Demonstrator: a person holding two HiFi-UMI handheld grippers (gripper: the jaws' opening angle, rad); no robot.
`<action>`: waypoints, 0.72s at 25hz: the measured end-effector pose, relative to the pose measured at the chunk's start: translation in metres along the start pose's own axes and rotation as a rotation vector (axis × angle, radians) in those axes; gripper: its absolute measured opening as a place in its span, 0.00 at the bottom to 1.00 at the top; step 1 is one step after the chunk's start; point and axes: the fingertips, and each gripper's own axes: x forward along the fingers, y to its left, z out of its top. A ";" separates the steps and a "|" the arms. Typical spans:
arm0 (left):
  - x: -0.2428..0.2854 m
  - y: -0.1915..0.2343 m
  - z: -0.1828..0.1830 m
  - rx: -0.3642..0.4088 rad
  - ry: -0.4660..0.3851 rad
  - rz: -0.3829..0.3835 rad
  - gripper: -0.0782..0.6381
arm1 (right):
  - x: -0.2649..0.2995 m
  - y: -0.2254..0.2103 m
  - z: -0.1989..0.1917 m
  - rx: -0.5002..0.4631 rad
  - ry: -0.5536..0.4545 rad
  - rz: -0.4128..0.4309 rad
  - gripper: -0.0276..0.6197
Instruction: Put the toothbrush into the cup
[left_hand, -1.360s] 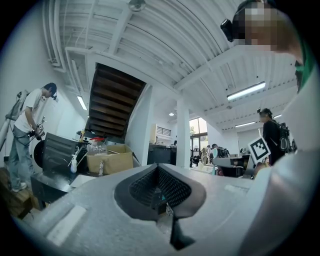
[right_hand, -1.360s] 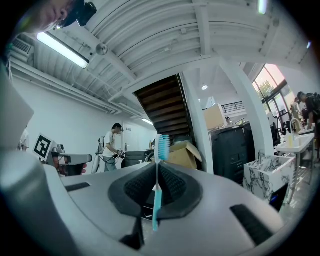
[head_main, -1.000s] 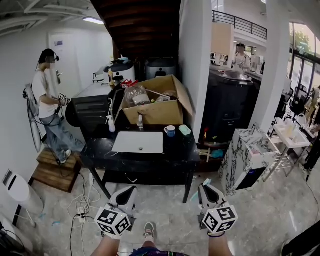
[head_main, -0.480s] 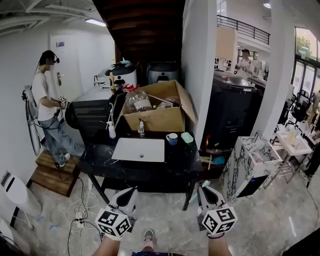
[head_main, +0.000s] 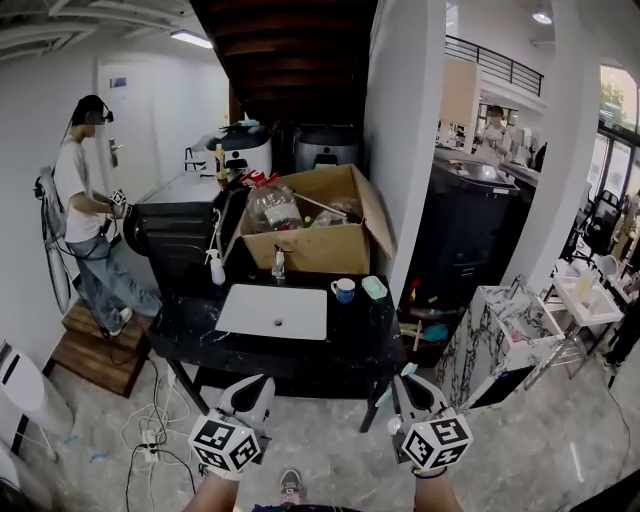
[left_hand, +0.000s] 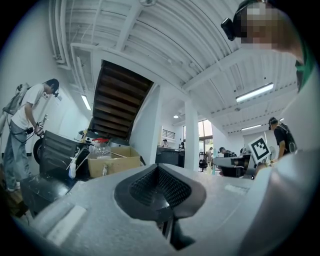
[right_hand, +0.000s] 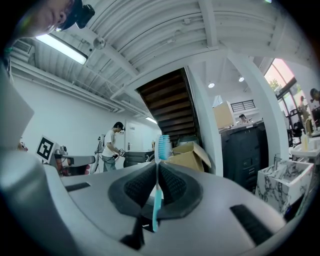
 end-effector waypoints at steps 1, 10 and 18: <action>0.006 0.006 0.000 -0.001 0.001 0.000 0.13 | 0.007 -0.002 0.000 -0.002 0.001 0.000 0.07; 0.057 0.055 0.002 0.010 0.022 0.000 0.13 | 0.077 -0.021 0.001 0.001 0.014 -0.004 0.07; 0.092 0.096 0.006 0.009 0.031 -0.005 0.13 | 0.132 -0.024 0.006 0.001 0.020 -0.001 0.07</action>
